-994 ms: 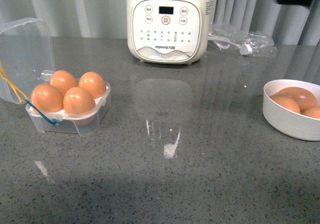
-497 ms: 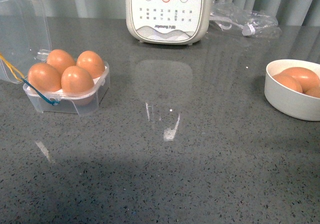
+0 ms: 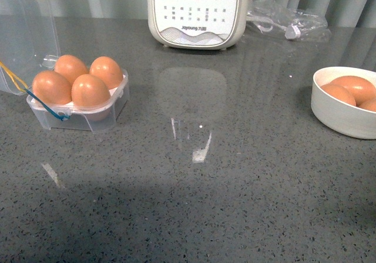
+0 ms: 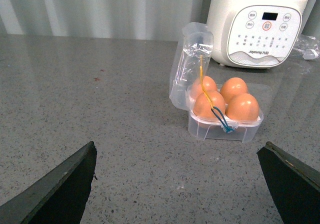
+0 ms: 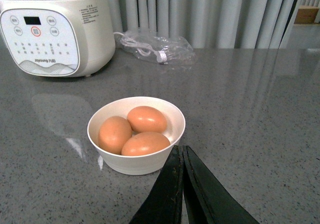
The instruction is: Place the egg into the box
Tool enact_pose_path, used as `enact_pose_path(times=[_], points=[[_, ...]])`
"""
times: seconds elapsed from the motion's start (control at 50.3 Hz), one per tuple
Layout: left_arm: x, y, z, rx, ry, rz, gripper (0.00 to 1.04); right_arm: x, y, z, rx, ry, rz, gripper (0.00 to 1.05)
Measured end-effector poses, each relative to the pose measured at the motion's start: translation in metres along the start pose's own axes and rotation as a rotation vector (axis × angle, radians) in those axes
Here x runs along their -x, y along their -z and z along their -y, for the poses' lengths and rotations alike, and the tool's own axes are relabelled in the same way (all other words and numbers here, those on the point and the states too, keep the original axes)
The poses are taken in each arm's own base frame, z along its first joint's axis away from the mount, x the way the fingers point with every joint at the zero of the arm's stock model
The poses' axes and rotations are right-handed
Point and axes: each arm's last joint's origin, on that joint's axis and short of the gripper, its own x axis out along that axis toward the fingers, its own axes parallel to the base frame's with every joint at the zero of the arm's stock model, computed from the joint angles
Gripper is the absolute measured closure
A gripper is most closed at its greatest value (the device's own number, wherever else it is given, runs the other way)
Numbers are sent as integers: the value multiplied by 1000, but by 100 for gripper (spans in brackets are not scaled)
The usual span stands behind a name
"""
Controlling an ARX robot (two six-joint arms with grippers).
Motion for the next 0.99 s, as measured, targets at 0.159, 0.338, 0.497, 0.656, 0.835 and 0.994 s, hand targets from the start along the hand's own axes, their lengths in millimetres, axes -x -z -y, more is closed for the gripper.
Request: enact_pose_path(times=[0.159,0.338,0.497,0.656,0.835,0.994], points=[[0,0,0,0,0,0,7,7,2,7,-1,30,3,101],[0,0,0,0,0,0,7,13,12,7,-1,27,7,101],[0,0,0,0,0,0,7,17,10,7,-1,26,12,101],[0,0,0,0,0,0,7,22,9,7,-1,26,19,101],[0,0,0,0,0,0,7,27,8,7,-1,26,20,101],[0,0,0,0,0,0,7,30,8,7,0,26,22,101]])
